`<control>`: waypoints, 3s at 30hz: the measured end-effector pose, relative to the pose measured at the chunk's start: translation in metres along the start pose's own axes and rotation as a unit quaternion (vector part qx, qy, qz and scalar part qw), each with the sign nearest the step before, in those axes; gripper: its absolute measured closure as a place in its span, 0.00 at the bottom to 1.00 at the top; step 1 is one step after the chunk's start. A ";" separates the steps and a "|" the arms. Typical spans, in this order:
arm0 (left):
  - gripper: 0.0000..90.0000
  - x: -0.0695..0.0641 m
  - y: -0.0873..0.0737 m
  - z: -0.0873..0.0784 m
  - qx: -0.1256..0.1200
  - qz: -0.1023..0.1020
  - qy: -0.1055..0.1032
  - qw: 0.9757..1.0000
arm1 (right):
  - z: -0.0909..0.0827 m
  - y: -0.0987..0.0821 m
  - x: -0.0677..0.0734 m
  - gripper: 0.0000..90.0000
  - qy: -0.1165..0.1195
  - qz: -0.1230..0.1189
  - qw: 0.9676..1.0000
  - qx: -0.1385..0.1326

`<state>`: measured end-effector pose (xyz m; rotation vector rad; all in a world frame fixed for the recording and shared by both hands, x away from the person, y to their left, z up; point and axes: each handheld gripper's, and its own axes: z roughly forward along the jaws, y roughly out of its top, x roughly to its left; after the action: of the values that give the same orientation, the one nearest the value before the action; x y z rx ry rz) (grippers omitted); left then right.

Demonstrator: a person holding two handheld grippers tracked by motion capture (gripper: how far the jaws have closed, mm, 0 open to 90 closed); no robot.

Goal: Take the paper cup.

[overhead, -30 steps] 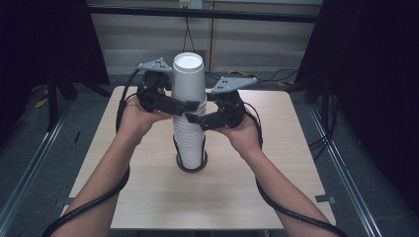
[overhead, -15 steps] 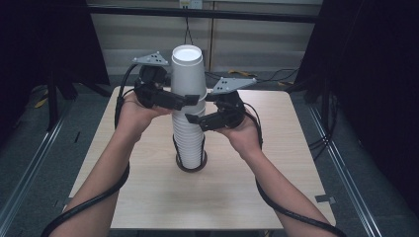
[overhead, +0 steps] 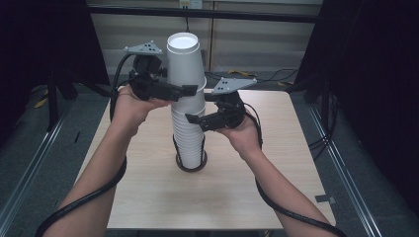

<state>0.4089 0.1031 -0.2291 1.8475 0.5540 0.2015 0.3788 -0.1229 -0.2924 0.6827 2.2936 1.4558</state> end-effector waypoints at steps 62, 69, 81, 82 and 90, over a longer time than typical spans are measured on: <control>0.13 -0.005 0.029 -0.032 -0.033 0.009 0.004 0.999 | 0.000 -0.003 -0.001 0.17 0.002 0.002 1.000 -0.003; 0.13 -0.006 0.030 -0.039 -0.041 0.008 0.003 0.999 | 0.000 -0.004 -0.001 0.17 0.002 0.003 1.000 -0.004; 0.13 0.003 0.013 -0.055 -0.047 -0.002 0.013 0.999 | 0.000 -0.005 -0.001 0.17 0.002 0.003 1.000 -0.003; 0.13 0.004 0.011 -0.057 -0.049 -0.004 0.013 0.999 | 0.000 -0.005 -0.001 0.17 0.002 0.003 1.000 -0.002; 0.13 0.012 -0.003 -0.077 -0.063 -0.014 0.021 0.998 | 0.000 -0.006 -0.001 0.17 0.003 0.007 1.000 -0.004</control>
<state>0.3878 0.1752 -0.2067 1.7163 0.5833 0.2504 0.3784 -0.1257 -0.2980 0.6938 2.2911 1.4738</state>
